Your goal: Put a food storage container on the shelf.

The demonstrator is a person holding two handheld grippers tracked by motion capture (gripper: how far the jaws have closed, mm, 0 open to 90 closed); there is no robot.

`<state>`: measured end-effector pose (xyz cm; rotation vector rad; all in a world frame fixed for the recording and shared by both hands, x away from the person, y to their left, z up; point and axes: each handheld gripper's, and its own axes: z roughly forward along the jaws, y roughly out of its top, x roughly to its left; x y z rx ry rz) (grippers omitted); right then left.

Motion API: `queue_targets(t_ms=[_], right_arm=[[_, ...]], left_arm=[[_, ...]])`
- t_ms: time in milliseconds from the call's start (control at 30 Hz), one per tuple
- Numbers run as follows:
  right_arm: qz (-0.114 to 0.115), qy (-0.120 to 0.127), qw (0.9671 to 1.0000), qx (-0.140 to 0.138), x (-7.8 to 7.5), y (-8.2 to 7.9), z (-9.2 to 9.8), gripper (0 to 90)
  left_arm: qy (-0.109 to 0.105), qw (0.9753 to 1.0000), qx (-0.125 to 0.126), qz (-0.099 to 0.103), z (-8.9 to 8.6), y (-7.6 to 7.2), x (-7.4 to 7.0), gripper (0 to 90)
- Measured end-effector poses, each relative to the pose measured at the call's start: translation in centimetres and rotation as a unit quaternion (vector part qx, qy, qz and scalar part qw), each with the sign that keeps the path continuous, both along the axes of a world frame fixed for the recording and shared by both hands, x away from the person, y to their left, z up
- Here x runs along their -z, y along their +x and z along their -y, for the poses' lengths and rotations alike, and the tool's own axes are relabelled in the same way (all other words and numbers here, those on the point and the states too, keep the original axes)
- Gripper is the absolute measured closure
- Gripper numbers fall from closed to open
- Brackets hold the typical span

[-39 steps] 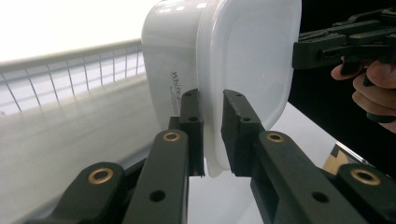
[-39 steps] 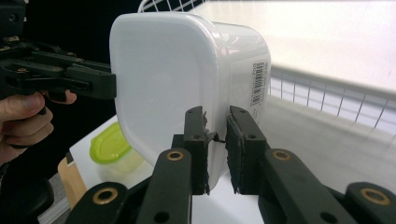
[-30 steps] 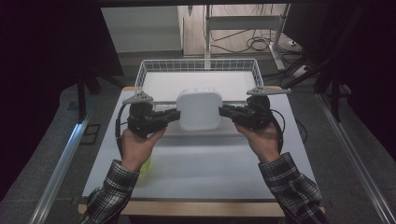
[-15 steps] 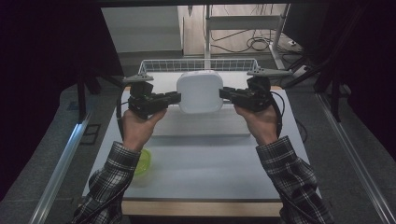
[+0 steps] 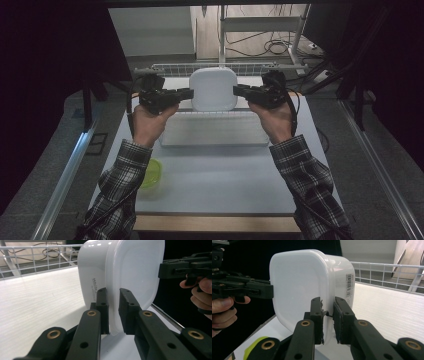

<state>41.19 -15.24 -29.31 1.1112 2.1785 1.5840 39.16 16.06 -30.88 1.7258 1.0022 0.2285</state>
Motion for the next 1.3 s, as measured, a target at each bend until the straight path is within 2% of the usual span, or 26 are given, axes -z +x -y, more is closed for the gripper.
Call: queue_targets(t_ms=[200, 400, 600, 700, 967, 1300], right_arm=[[-0.010, 0.003, 0.9999, 0.004, 0.2, 1.1, -0.2, 78.4], [-0.017, -0.005, 0.9998, 0.008, 0.4, 1.8, -0.3, 78.0], [-0.013, -0.017, 0.9997, 0.011, 0.7, 2.1, -0.6, 76.9], [-0.002, -0.025, 0.9996, 0.015, 0.7, 2.2, -0.8, 73.4], [0.003, -0.024, 0.9996, 0.017, 0.7, 2.7, -1.1, 69.5], [0.010, -0.036, 0.9990, 0.023, 0.8, 3.1, -1.6, 64.2]], left_arm=[[0.001, 1.0000, -0.003, -0.006, -0.1, 1.1, 0.1, 78.9], [0.000, 0.9999, -0.006, -0.016, 0.0, 1.7, 0.4, 78.4], [0.003, 0.9999, -0.010, -0.007, 0.2, 1.9, 0.6, 74.5], [-0.010, 0.9999, -0.005, -0.007, 0.2, 2.2, 0.6, 71.7], [-0.013, 0.9999, -0.011, 0.002, 0.5, 2.6, 0.7, 63.5], [0.003, 0.9997, -0.023, 0.010, 0.8, 3.1, 1.0, 58.3]])
